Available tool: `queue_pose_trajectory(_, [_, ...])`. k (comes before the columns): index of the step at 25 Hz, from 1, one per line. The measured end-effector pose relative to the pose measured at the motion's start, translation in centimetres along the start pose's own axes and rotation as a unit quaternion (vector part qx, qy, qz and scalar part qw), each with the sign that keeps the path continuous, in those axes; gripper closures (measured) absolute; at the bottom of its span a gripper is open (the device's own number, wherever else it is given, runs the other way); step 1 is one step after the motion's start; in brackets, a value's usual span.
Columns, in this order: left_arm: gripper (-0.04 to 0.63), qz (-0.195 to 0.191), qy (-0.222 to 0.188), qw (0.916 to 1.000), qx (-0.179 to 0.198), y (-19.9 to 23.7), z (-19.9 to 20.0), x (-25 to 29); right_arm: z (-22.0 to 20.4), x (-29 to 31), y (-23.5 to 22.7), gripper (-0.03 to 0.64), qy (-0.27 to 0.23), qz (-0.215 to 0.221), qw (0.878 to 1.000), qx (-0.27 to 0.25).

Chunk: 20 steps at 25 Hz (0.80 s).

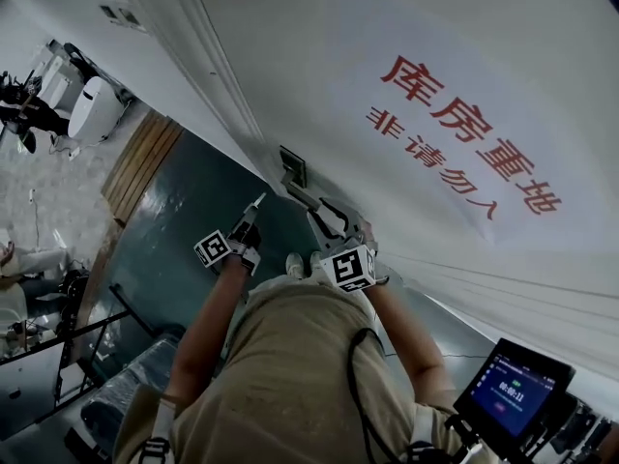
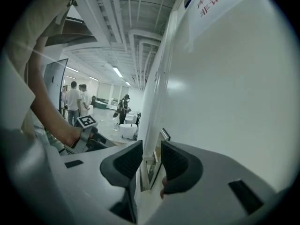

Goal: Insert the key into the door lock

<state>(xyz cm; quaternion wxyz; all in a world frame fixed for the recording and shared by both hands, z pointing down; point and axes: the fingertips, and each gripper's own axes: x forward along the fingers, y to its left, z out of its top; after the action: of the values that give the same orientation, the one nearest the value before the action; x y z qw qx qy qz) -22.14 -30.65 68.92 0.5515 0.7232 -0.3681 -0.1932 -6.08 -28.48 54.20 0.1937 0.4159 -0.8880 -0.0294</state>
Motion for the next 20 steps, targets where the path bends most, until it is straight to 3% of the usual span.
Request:
queue_pose_trajectory(4, [0.563,0.009,-0.009,0.9999,0.006,0.2,-0.2,1.1,-0.4,-0.1,0.1,0.486,-0.012,0.022,1.000,-0.004])
queue_pose_trajectory(11, [0.563,0.023,-0.027,0.9988,-0.032,2.4,-1.9,3.0,-1.3,-0.1,1.0,0.486,-0.011,0.053,0.998,-0.008])
queue_pose_trajectory(14, [0.563,0.025,-0.031,0.9974,-0.061,3.4,-2.6,3.8,-1.0,0.0,0.6,0.486,-0.008,0.054,0.998,-0.014])
queue_pose_trajectory(20, [0.563,0.024,-0.016,0.9965,-0.078,4.2,-3.9,5.6,-0.8,0.0,-0.2,0.486,-0.004,0.043,0.999,-0.006])
